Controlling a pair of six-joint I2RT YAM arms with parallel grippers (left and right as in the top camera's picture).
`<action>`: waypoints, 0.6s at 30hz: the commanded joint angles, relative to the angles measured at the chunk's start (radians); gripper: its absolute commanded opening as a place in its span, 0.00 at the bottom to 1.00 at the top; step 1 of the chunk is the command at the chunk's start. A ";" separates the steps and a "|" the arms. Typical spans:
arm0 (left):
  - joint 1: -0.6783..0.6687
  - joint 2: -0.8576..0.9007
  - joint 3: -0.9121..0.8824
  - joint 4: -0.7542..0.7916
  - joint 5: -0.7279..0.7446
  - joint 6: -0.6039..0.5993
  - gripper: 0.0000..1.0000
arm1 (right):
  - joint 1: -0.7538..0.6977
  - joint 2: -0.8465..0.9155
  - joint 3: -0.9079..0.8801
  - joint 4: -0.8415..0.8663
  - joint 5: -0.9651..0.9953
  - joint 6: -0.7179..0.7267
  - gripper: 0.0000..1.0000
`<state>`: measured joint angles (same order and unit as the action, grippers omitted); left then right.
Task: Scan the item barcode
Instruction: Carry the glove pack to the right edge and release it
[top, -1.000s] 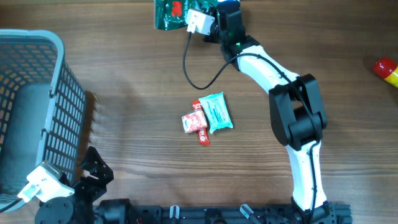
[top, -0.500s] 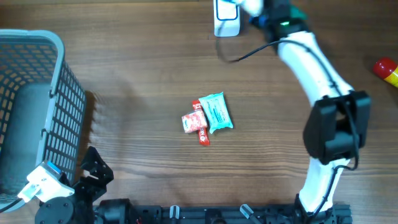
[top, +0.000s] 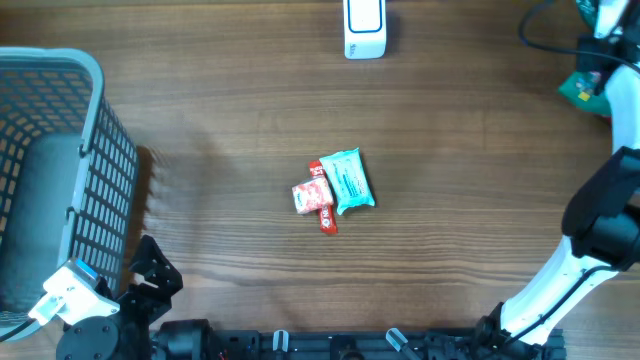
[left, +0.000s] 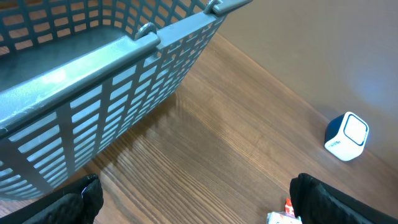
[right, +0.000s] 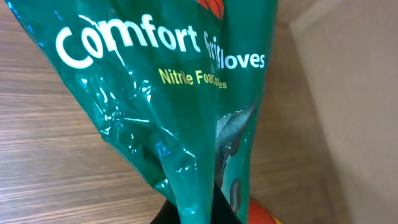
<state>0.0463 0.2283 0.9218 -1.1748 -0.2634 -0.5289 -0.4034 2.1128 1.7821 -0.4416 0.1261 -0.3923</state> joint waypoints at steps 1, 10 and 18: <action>0.006 -0.006 0.000 0.002 -0.006 0.008 1.00 | -0.071 0.058 -0.008 -0.008 -0.040 0.114 0.05; 0.006 -0.006 0.000 0.002 -0.006 0.008 1.00 | -0.195 0.031 -0.002 0.011 0.099 0.403 0.64; 0.006 -0.006 0.000 0.001 -0.006 0.008 1.00 | -0.047 -0.198 0.001 -0.026 -0.438 0.566 1.00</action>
<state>0.0463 0.2283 0.9218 -1.1748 -0.2634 -0.5289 -0.5148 2.0487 1.7805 -0.4416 -0.0399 0.0429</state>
